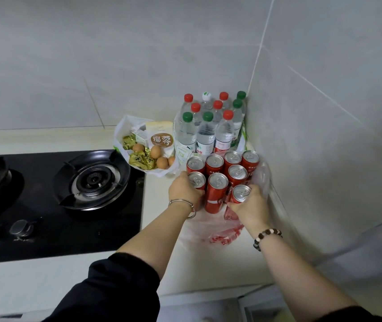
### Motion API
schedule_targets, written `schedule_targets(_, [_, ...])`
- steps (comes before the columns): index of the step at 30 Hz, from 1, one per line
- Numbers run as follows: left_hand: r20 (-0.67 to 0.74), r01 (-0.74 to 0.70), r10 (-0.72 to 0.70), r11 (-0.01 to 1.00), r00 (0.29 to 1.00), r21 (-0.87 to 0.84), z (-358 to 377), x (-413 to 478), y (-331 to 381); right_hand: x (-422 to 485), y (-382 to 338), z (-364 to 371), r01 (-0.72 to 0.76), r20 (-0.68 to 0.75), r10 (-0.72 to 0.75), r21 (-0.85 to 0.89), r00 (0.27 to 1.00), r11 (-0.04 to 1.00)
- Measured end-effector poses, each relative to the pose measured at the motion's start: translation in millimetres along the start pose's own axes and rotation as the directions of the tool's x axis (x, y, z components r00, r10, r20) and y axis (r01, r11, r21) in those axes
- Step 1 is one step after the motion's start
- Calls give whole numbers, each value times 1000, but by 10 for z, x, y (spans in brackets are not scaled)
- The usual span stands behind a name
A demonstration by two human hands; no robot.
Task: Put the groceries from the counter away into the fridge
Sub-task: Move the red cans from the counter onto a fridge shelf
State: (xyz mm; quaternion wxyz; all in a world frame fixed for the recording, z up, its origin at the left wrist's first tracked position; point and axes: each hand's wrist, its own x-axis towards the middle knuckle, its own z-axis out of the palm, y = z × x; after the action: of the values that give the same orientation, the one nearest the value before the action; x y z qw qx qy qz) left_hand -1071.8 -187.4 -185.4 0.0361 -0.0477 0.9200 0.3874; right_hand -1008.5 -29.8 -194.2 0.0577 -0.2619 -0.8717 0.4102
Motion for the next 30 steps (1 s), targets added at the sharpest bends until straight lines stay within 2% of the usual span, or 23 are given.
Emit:
schedule_targets(4, [-46, -99, 97, 994, 994, -50, -139, -130, 55, -62, -136, -106, 28, -34, -30, -71, 999, 997])
schedule_targets(9, [-74, -228, 221, 967, 972, -109, -500, -319, 150, -220, -436, -242, 169, -18, -173, -133, 985, 977])
schedule_targets(16, [-130, -297, 268, 892, 955, -341, -1131, -599, -34, -648, -918, -229, 357, -9, -357, 67, 934, 932])
schedule_targets(21, [-188, -294, 236, 872, 953, -391, -1672, -877, -426, -1085, -1297, -11, 414, 79, -431, 170, 899, 894])
schedule_targets(25, [-276, -250, 144, 882, 950, -400, -2121, -1198, -882, -1499, -1567, 300, 458, 159, -500, 238, 851, 856])
schedule_targets(30, [-409, -173, -15, 892, 913, -418, -2628, -1751, -1491, -2068, -1910, 781, 521, 306, -631, 373, 712, 768])
